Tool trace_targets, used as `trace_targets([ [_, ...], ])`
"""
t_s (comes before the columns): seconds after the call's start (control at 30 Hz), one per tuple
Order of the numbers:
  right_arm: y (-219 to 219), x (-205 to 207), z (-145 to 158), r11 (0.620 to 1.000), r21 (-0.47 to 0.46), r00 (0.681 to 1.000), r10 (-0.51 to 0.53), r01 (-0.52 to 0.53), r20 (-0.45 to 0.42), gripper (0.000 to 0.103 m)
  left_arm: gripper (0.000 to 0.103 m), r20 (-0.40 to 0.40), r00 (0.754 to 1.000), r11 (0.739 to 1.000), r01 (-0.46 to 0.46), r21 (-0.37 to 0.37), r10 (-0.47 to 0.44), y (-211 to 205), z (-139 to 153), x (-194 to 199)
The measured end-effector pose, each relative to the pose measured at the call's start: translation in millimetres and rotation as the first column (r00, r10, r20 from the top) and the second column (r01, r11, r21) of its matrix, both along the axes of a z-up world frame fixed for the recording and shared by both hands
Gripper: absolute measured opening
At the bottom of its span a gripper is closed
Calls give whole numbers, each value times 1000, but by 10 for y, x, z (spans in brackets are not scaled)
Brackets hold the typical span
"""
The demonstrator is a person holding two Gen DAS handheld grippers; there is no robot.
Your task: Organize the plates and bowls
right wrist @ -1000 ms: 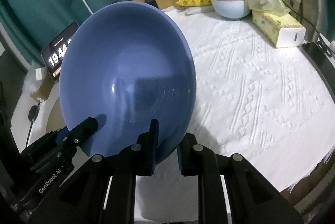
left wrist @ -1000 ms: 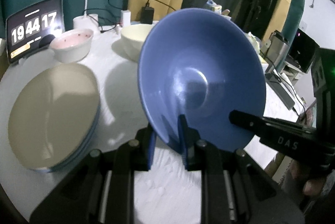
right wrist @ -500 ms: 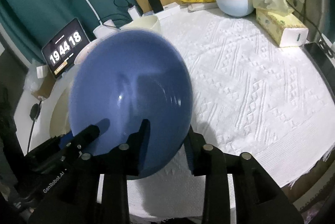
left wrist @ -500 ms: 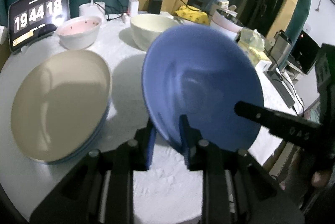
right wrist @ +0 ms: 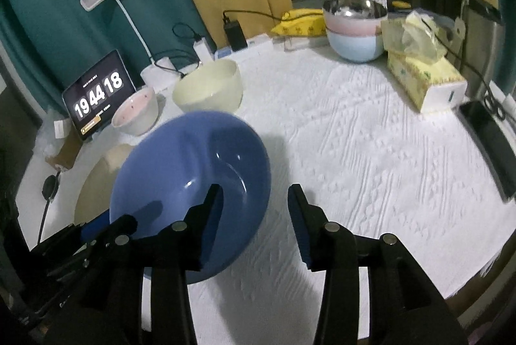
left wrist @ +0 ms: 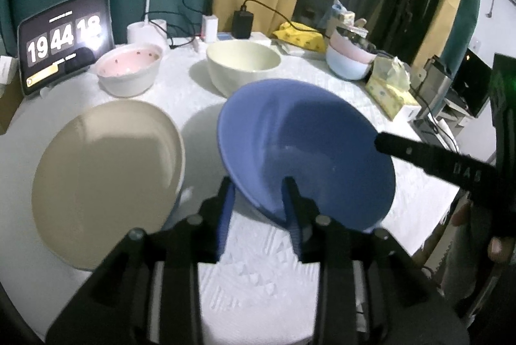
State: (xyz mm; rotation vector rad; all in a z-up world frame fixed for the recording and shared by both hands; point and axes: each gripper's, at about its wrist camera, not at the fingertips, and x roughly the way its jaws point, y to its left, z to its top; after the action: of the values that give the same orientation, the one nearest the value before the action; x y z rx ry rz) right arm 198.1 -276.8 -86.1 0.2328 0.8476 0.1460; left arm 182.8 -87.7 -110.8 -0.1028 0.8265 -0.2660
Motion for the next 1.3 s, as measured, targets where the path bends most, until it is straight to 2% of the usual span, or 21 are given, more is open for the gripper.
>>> trace_targets([
  [0.27,-1,129,148,1000,-9,999,19,-19,34,44,34,19,1000,1000,-21,-1,21,78,133,36],
  [0.43,-11,258,217,999,-13,998,30,-29,49,44,36,69,996,999,-48,2,48,180,308,76],
  [0.77,9,551,328,998,-20,996,60,-59,66,44,37,111,991,997,-74,-5,74,318,540,424],
  [1.03,46,875,355,995,-19,994,99,-98,52,44,37,102,994,999,-42,-13,43,264,624,784],
  [1.3,51,1221,287,993,-17,993,115,-115,15,44,37,42,999,1000,-26,-10,27,208,558,1206],
])
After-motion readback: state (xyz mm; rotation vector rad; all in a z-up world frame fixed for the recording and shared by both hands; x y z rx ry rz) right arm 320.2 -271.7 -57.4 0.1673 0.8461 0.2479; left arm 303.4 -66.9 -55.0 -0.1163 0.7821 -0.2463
